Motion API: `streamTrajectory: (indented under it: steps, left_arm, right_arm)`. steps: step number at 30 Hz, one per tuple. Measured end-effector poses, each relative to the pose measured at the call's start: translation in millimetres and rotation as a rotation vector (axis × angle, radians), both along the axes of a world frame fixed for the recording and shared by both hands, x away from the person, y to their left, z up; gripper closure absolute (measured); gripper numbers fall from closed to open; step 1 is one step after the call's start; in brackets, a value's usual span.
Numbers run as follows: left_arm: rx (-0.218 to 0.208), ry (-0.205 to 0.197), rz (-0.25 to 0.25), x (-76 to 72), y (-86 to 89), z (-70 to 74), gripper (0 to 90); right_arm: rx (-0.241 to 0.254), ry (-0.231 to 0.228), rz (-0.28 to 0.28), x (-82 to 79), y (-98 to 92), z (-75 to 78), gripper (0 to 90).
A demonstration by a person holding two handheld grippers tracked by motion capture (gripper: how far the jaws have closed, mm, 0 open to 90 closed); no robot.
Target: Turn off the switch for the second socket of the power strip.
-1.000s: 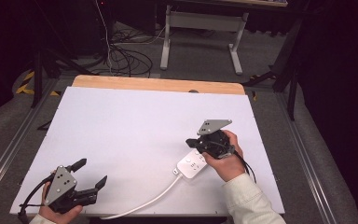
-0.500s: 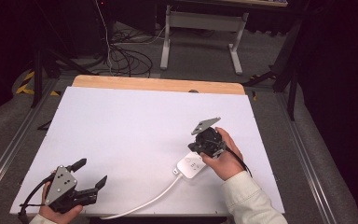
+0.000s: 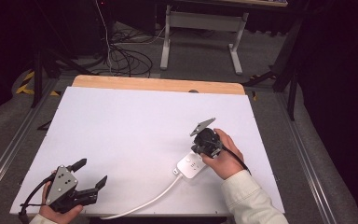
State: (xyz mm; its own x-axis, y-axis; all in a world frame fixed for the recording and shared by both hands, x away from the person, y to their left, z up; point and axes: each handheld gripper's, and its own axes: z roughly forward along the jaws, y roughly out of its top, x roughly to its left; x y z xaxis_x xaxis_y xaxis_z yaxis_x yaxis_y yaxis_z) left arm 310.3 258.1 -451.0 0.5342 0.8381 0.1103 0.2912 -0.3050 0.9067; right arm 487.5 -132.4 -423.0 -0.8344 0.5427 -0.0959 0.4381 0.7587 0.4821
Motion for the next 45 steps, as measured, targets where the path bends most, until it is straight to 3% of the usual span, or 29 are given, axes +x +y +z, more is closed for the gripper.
streamTrajectory:
  steps: [15, 28, 37, 45]
  left_arm:
    - [0.009, -0.001, -0.001, 0.5, 0.4, 0.0, 17.0]
    - [0.005, 0.000, 0.000, 0.2, 0.0, -0.1, 17.0]
    - [0.013, -0.002, -0.002, 0.1, -0.2, 0.1, 17.0]
    - [0.006, -0.003, -0.001, -0.5, -1.1, 0.1, 17.0]
  right_arm:
    - [-0.038, 0.035, -0.027, 4.9, -0.3, -6.1, 90.0]
    - [-0.045, 0.030, -0.031, 4.2, -0.3, -8.8, 90.0]
    - [-0.021, 0.042, -0.049, 3.4, -2.9, -10.9, 90.0]
    - [-0.040, 0.021, -0.052, 1.0, -0.9, -11.1, 90.0]
